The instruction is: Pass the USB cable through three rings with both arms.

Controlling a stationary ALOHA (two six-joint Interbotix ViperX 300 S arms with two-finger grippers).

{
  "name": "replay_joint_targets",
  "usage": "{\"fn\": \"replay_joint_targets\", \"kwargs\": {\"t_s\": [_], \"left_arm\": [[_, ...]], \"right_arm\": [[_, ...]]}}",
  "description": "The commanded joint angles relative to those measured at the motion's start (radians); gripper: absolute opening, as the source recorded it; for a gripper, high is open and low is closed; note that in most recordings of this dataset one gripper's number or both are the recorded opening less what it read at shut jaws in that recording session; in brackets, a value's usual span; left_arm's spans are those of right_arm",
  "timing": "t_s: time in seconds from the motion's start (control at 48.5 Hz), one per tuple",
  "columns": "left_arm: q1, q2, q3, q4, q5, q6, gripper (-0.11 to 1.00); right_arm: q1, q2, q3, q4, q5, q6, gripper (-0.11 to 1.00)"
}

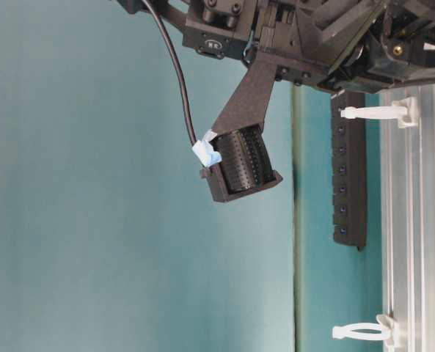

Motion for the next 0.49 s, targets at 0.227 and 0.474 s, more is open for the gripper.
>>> {"fn": "replay_joint_targets", "kwargs": {"t_s": [0.227,0.474], "left_arm": [[0.003,0.0,-0.025,0.0,-0.005,0.002,0.02],[0.003,-0.008,-0.025,0.0,-0.003,0.002,0.02]], "right_arm": [[-0.017,-0.002,-0.008,-0.003,0.041,-0.002,-0.08],[-0.028,-0.092,-0.072,-0.005,0.241,-0.002,-0.08]]}}
